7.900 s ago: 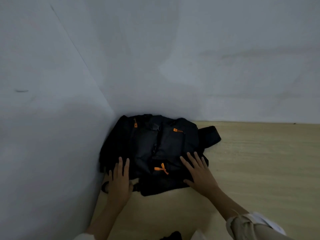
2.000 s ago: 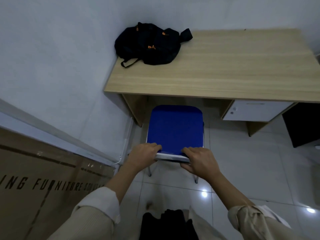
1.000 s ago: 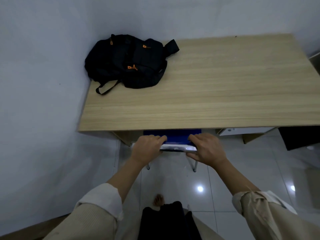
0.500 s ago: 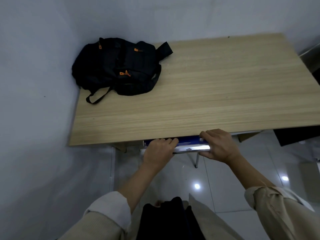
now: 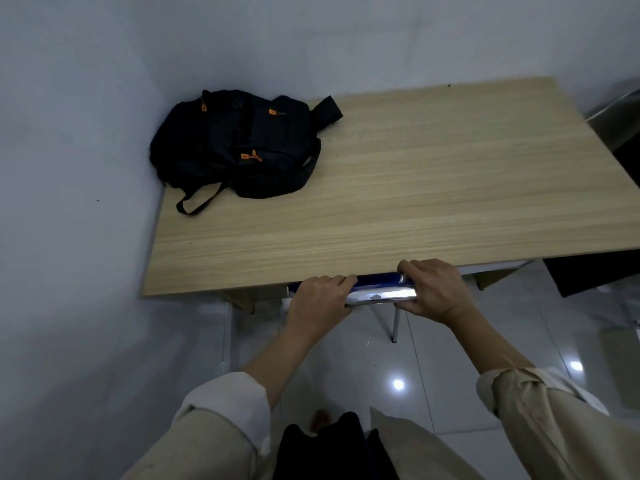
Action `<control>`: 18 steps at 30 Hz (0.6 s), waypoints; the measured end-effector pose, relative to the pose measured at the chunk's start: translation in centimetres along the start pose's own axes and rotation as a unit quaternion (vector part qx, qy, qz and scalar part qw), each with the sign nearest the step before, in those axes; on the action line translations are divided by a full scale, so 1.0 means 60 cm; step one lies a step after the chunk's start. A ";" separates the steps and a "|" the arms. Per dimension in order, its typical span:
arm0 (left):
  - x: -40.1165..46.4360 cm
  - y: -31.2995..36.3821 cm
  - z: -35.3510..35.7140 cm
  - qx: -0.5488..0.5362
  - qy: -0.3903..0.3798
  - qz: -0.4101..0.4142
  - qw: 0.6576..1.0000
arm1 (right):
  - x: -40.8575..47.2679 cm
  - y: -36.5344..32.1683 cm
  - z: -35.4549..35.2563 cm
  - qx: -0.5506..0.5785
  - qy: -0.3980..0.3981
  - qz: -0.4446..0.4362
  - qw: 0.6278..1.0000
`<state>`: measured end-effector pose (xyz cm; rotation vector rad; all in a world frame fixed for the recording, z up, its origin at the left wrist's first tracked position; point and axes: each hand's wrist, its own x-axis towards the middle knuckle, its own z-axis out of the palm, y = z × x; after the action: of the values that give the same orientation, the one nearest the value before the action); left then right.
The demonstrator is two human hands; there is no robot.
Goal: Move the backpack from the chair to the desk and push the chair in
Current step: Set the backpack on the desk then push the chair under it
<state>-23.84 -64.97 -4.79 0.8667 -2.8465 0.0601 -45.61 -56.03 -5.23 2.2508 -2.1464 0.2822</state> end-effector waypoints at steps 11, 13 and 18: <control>-0.004 0.007 0.006 -0.036 -0.106 -0.054 0.992 | -0.019 -0.016 0.001 0.008 0.003 0.064 0.998; -0.002 0.011 0.004 -0.016 -0.150 -0.060 0.987 | -0.024 -0.024 0.003 0.004 0.000 0.099 0.995; -0.019 0.046 -0.023 0.025 -0.163 -0.123 0.979 | -0.056 -0.056 0.004 0.041 -0.011 0.175 0.984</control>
<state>-24.25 -61.95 -3.62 1.3463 -3.0134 -0.0447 -42.38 -52.53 -5.59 1.9088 -2.5811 0.3582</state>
